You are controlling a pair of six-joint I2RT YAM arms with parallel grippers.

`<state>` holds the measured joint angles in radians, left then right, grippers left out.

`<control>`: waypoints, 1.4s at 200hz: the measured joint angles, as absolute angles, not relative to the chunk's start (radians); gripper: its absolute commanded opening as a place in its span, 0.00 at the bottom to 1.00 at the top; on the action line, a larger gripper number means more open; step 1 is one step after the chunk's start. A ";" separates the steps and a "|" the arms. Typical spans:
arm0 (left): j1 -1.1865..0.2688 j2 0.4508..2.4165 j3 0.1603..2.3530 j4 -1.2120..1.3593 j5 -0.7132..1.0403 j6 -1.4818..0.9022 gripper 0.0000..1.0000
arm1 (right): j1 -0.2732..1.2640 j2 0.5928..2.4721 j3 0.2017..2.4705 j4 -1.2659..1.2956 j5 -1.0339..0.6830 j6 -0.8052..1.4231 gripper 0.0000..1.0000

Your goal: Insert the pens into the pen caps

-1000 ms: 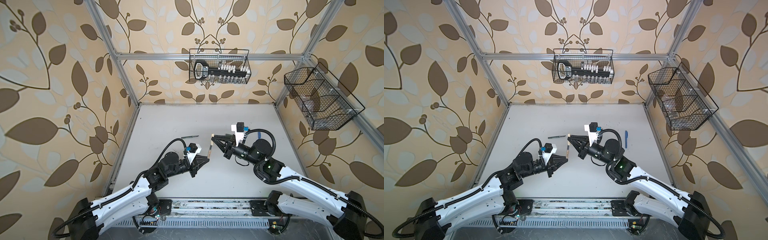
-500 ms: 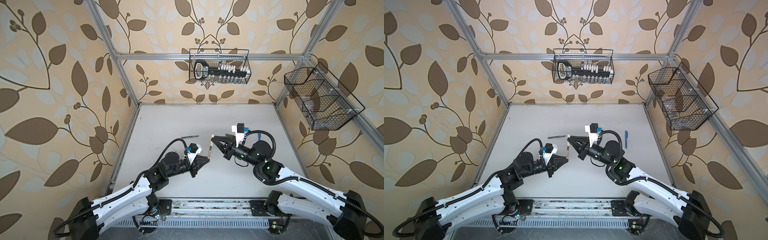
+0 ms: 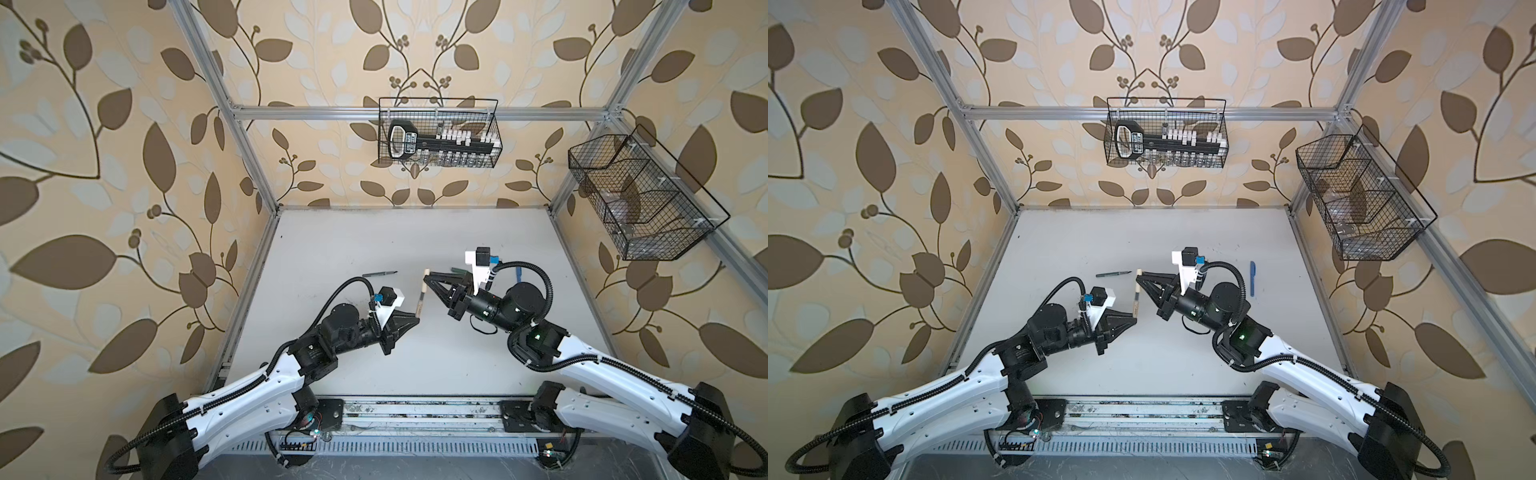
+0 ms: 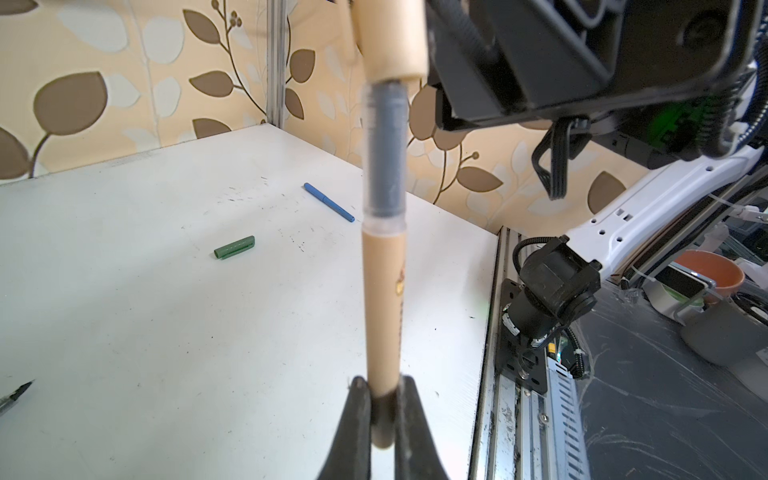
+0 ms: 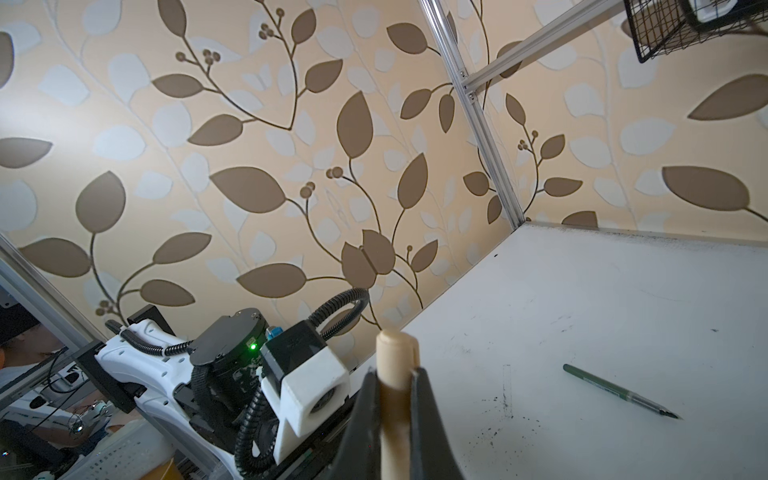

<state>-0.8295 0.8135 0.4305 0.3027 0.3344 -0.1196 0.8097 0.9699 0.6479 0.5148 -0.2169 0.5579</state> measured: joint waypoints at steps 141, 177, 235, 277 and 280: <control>-0.830 0.831 0.437 0.301 0.336 -0.113 0.00 | 0.808 0.971 0.658 0.482 -0.196 0.532 0.00; -0.830 0.831 0.441 0.302 0.336 -0.113 0.00 | 0.789 0.971 0.662 0.477 -0.211 0.535 0.00; -0.830 0.831 0.443 0.302 0.336 -0.113 0.00 | 0.789 0.971 0.671 0.465 -0.219 0.534 0.00; -0.830 0.833 0.446 0.303 0.337 -0.113 0.00 | 0.789 1.003 0.716 0.460 -0.236 0.530 0.00; -0.830 0.833 0.446 0.303 0.337 -0.113 0.00 | 0.789 1.005 0.720 0.460 -0.237 0.529 0.00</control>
<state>-0.8295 0.8326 0.4458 0.3031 0.3367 -0.1131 0.7887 1.0046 0.7197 0.4599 -0.2371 0.5293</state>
